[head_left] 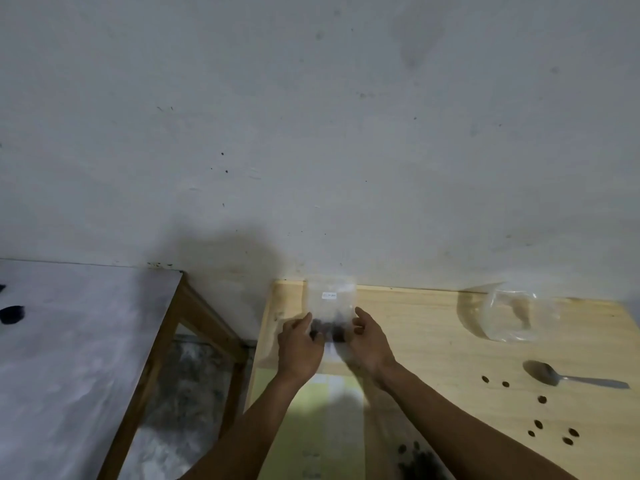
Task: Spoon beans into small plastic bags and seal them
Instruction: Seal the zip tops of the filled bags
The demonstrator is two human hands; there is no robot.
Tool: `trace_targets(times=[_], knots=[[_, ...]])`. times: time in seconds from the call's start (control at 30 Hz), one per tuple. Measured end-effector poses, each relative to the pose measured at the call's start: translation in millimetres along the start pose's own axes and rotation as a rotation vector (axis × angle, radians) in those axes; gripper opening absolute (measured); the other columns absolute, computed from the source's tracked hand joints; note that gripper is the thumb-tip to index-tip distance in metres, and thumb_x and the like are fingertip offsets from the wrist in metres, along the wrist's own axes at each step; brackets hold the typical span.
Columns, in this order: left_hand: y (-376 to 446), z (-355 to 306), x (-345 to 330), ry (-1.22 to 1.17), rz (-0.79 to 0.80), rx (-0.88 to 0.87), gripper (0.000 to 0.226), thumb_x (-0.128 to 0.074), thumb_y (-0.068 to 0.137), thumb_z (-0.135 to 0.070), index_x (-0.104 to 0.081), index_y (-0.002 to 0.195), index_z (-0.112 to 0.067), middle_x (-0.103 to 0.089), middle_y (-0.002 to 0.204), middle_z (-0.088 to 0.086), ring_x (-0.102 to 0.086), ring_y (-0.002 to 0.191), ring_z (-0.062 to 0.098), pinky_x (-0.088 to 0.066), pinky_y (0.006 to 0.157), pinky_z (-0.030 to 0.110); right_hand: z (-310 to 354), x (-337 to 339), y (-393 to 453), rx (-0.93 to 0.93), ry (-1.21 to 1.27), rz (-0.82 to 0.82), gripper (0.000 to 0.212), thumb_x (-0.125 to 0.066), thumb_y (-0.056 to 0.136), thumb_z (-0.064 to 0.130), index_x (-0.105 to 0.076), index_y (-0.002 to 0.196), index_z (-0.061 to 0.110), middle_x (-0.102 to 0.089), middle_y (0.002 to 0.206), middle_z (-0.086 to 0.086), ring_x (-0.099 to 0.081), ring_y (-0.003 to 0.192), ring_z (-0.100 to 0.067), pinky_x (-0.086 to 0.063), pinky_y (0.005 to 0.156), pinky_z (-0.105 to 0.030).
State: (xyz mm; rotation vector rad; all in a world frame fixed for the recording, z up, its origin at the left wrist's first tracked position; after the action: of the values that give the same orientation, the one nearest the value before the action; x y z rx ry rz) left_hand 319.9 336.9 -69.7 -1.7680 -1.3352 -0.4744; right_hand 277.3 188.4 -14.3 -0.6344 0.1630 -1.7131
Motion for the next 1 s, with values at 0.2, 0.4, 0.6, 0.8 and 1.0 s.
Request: trace_targets(times=[0.2, 0.4, 0.6, 0.8, 1.0], knots=[[-17, -13, 18, -0.058, -0.149, -0.083, 0.044, -0.060, 0.091, -0.026, -0.053, 0.135, -0.022, -0.048, 0.139, 0.006, -0.039, 0.130, 0.029, -0.032, 0.107, 0.036, -3, 19, -8, 0.001, -0.067, 0.008, 0.046, -0.053, 0.093, 0.007, -0.045, 0.137, 0.018, -0.057, 0.123, -0.004, -0.055, 0.110, -0.020, -0.047, 0.098, -0.033], [-60, -29, 16, -0.366, -0.064, -0.143, 0.025, -0.053, 0.092, -0.006, -0.062, 0.107, -0.024, -0.062, 0.101, -0.010, -0.060, 0.078, 0.010, -0.045, 0.066, 0.010, -37, 81, -35, -0.011, -0.216, -0.101, 0.049, -0.054, 0.094, 0.011, -0.046, 0.141, 0.015, -0.052, 0.133, -0.009, -0.058, 0.108, -0.022, -0.048, 0.095, -0.033], [-112, -21, -49, -0.421, 0.501, 0.130, 0.027, -0.054, 0.092, -0.019, -0.059, 0.118, -0.014, -0.063, 0.109, 0.008, -0.065, 0.073, 0.018, -0.053, 0.066, 0.033, -94, 115, -77, -0.157, -0.368, -0.099, 0.047, -0.056, 0.091, 0.011, -0.051, 0.137, 0.003, -0.060, 0.126, -0.021, -0.060, 0.109, -0.028, -0.044, 0.084, -0.028], [-152, -26, -82, -0.341, 0.563, 0.147, 0.045, -0.054, 0.092, -0.024, -0.047, 0.135, -0.014, -0.055, 0.126, 0.005, -0.063, 0.090, 0.019, -0.056, 0.077, 0.030, -128, 107, -107, -0.189, -0.507, -0.026, 0.009, -0.052, 0.082, 0.011, -0.061, 0.083, 0.011, -0.060, 0.076, -0.006, -0.052, 0.067, -0.022, -0.050, 0.067, -0.038], [-169, -31, -81, -0.372, 0.402, 0.093, 0.036, -0.052, 0.090, -0.022, -0.047, 0.126, -0.027, -0.060, 0.107, -0.003, -0.062, 0.094, 0.015, -0.051, 0.076, 0.026, -125, 103, -126, -0.138, -0.160, -0.198, 0.010, -0.057, 0.094, 0.021, -0.052, 0.101, 0.015, -0.063, 0.087, -0.002, -0.061, 0.076, -0.018, -0.047, 0.062, -0.025]])
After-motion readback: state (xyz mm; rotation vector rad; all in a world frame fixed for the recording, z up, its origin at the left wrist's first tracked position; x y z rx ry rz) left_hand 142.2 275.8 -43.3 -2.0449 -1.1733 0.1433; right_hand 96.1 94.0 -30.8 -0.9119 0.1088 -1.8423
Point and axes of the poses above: each hand's wrist, its own y-axis towards the middle knuckle, its own x-axis out of the back of the hand, z = x × y, the point moved 4 cm from there along y, towards the middle knuckle
